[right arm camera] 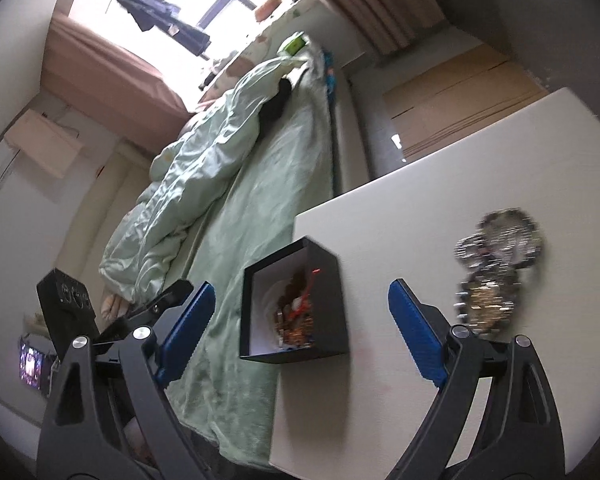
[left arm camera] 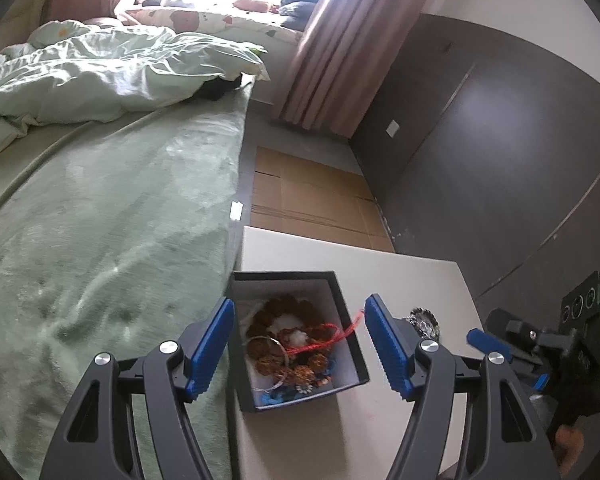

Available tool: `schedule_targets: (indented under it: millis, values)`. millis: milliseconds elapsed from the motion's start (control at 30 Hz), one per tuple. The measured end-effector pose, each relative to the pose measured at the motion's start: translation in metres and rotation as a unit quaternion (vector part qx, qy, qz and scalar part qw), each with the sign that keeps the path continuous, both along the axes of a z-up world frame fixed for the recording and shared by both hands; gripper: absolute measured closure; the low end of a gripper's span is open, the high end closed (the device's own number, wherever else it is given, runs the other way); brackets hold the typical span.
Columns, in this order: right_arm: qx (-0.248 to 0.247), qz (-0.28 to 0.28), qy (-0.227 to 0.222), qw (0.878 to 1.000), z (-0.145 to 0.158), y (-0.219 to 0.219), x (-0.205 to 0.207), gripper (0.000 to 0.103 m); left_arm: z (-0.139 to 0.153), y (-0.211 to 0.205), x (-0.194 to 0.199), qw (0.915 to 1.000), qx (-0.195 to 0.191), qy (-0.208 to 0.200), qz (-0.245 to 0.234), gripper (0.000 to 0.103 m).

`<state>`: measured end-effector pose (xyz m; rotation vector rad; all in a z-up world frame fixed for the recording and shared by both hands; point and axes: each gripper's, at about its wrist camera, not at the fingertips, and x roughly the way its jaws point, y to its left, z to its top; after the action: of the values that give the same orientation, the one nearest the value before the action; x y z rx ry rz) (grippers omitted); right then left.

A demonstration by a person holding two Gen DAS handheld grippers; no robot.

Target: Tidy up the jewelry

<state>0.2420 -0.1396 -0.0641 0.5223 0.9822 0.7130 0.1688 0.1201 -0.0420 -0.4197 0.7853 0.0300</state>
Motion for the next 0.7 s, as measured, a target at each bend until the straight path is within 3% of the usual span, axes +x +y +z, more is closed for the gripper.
schedule_targets:
  millis: [300, 700]
  values:
    - [-0.04, -0.062, 0.019, 0.997, -0.006, -0.061, 0.006, 0.015, -0.004, -0.049, 0.013, 0.9987, 0.014, -0.001, -0.049, 0.033]
    - [-0.087, -0.095, 0.063, 0.99, -0.023, -0.11, 0.014, 0.015, -0.026, -0.123, 0.039, 0.9921, 0.034, 0.015, -0.12, 0.034]
